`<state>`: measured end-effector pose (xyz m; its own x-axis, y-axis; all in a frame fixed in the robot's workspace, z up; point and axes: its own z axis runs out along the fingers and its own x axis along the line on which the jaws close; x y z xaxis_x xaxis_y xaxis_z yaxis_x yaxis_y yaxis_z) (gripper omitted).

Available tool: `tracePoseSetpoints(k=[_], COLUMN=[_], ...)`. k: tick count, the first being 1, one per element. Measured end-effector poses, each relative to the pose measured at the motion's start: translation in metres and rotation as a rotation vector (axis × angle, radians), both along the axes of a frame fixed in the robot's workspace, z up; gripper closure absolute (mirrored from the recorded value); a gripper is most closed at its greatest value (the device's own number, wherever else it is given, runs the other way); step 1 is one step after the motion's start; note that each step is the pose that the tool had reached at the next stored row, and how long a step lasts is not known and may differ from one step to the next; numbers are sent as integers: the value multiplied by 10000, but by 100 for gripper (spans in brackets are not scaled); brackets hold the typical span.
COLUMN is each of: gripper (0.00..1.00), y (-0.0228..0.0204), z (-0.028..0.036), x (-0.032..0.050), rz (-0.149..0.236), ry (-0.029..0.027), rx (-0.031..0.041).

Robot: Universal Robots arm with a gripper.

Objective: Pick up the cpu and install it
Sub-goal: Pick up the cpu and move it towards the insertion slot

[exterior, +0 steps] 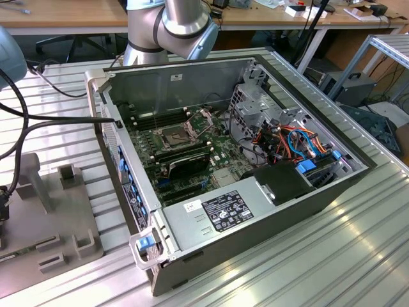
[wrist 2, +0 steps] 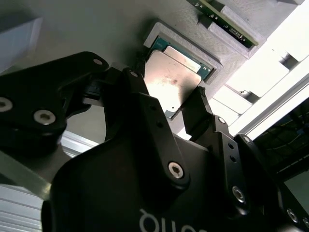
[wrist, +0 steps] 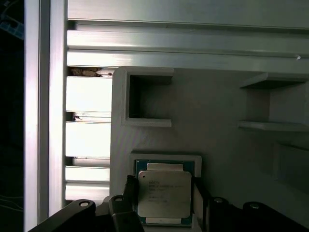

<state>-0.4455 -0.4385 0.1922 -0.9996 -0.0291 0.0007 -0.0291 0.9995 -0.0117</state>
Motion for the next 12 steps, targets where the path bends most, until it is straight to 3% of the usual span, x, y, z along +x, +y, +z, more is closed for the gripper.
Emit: tracePoseSetpoints(k=[7,12], gripper=[45,45], y=[0,0], z=[106,242], x=[0,0], rz=[0,1], ry=[-5,-11], rx=[1,1])
